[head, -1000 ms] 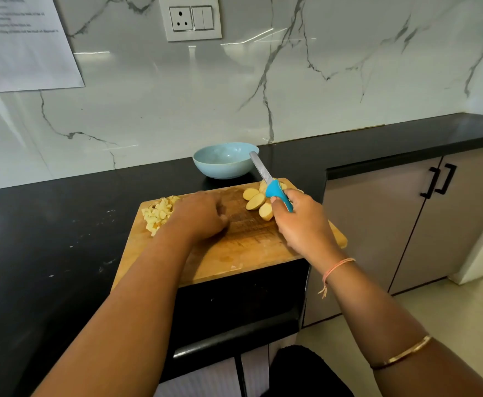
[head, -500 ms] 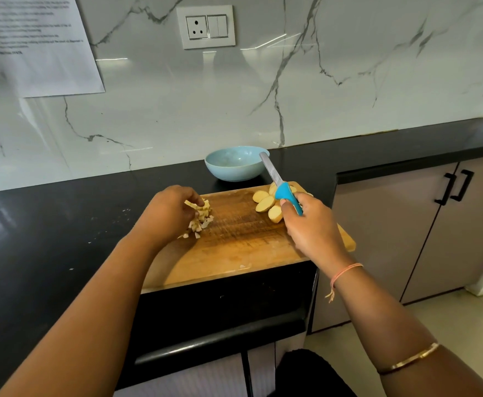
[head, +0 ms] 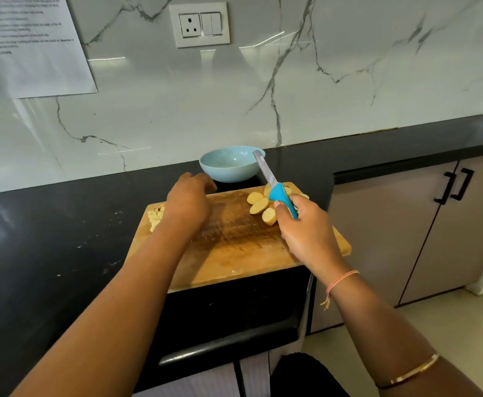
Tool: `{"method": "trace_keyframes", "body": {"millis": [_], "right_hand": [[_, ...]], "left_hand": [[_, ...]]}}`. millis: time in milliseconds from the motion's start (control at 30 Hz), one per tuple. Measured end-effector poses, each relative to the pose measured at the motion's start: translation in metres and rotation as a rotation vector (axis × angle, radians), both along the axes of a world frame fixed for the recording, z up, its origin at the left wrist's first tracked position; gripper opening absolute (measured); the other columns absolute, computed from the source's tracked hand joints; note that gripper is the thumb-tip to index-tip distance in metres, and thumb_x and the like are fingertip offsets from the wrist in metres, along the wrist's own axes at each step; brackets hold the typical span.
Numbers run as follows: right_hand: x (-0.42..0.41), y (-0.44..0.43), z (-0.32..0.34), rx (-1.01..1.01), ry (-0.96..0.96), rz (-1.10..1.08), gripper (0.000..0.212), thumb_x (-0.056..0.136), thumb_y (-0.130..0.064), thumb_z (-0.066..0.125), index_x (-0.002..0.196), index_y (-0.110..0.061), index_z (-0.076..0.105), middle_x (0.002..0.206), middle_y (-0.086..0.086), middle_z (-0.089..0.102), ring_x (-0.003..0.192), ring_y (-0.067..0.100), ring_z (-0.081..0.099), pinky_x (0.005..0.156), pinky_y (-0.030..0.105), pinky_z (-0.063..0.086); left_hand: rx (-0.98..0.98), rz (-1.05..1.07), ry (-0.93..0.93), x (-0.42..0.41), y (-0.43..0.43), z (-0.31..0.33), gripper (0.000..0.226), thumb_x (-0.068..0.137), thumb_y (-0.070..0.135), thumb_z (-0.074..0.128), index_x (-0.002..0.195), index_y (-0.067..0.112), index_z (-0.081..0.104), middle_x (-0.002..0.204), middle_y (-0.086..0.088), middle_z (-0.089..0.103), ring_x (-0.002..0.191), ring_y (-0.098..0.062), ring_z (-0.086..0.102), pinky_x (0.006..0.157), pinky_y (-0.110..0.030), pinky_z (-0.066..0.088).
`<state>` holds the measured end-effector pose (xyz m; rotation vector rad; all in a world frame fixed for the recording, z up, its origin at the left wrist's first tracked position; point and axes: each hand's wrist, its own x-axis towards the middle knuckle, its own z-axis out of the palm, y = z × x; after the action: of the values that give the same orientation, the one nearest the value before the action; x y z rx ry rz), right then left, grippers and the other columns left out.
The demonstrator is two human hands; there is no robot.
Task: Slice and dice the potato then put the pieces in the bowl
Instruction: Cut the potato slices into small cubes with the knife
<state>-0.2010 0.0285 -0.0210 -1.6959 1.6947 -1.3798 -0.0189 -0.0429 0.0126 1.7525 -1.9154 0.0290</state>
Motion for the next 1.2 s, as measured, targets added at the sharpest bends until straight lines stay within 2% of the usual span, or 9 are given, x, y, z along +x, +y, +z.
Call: {"method": "trace_keyframes", "body": {"millis": [133,233,400,533,600,733,933,1033,1200], "right_hand": [[-0.002,-0.001,-0.001,-0.015,0.01,0.003,0.014,0.098,-0.037,0.046,0.099,-0.024,0.05,0.081,-0.004,0.056,0.074,0.014,0.057,0.067,0.024,0.052],[-0.002,-0.002,-0.002,-0.019,0.009,0.002,0.015,0.098,-0.037,0.045,0.102,-0.023,0.05,0.079,-0.011,0.051,0.072,0.01,0.054,0.064,0.016,0.047],[-0.003,-0.001,-0.005,-0.046,-0.007,0.009,0.012,0.097,-0.036,0.046,0.096,-0.025,0.047,0.078,-0.01,0.051,0.069,0.01,0.052,0.06,0.015,0.044],[-0.002,-0.003,-0.006,-0.056,0.0,0.003,0.015,0.097,-0.038,0.046,0.098,-0.024,0.052,0.076,-0.01,0.052,0.069,0.011,0.055,0.055,0.01,0.039],[-0.002,-0.002,-0.006,-0.058,0.0,0.004,0.015,0.097,-0.038,0.046,0.097,-0.024,0.052,0.076,-0.008,0.053,0.069,0.012,0.055,0.055,0.012,0.041],[-0.002,-0.001,-0.005,-0.048,0.0,0.005,0.012,0.097,-0.037,0.046,0.097,-0.025,0.049,0.078,-0.009,0.053,0.071,0.012,0.055,0.058,0.013,0.043],[0.001,-0.001,-0.002,-0.024,0.015,0.009,0.02,0.097,-0.036,0.046,0.094,-0.019,0.054,0.076,-0.001,0.055,0.069,0.015,0.055,0.058,0.022,0.046],[0.003,0.0,0.001,0.011,0.018,0.012,0.027,0.097,-0.038,0.046,0.094,-0.014,0.058,0.077,0.005,0.058,0.072,0.022,0.06,0.061,0.035,0.051],[0.005,0.002,0.011,0.128,0.096,0.065,0.02,0.097,-0.036,0.046,0.099,-0.017,0.054,0.075,0.005,0.06,0.063,0.022,0.057,0.057,0.038,0.049]], "left_hand": [[0.007,-0.06,-0.024,-0.033,-0.009,0.001,0.031,0.091,0.009,0.055,0.119,0.019,0.063,0.123,-0.006,0.058,0.11,-0.024,0.056,0.092,-0.033,0.047],[0.034,-0.113,-0.098,-0.054,-0.016,-0.005,0.042,0.091,0.013,0.06,0.132,0.022,0.055,0.129,-0.004,0.059,0.115,-0.023,0.055,0.099,-0.04,0.048],[0.178,-0.187,-0.155,-0.066,-0.03,-0.015,0.035,0.092,0.014,0.059,0.127,0.021,0.057,0.12,-0.003,0.063,0.105,-0.02,0.059,0.095,-0.033,0.05],[0.202,-0.155,-0.055,-0.064,-0.033,-0.017,0.036,0.094,0.012,0.055,0.129,0.019,0.054,0.121,-0.004,0.06,0.101,-0.017,0.056,0.089,-0.028,0.046],[0.172,-0.145,-0.019,-0.062,-0.031,-0.017,0.027,0.093,0.014,0.058,0.12,0.019,0.054,0.113,-0.004,0.06,0.09,-0.014,0.052,0.078,-0.023,0.044],[0.075,-0.101,0.089,-0.055,-0.023,-0.018,0.015,0.091,0.022,0.063,0.104,0.018,0.056,0.102,-0.001,0.061,0.088,-0.014,0.054,0.073,-0.024,0.045],[0.065,-0.073,0.083,-0.024,-0.003,-0.007,0.008,0.086,0.006,0.063,0.091,0.012,0.061,0.094,-0.002,0.061,0.089,-0.018,0.056,0.072,-0.026,0.044],[0.18,-0.069,0.081,-0.015,0.006,-0.009,0.012,0.087,0.002,0.059,0.093,0.013,0.063,0.088,0.003,0.056,0.081,-0.015,0.055,0.067,-0.024,0.047],[0.226,-0.091,0.139,-0.011,0.009,-0.011,0.031,0.088,0.008,0.058,0.116,0.018,0.052,0.109,0.001,0.061,0.099,-0.019,0.058,0.084,-0.034,0.053]]}}
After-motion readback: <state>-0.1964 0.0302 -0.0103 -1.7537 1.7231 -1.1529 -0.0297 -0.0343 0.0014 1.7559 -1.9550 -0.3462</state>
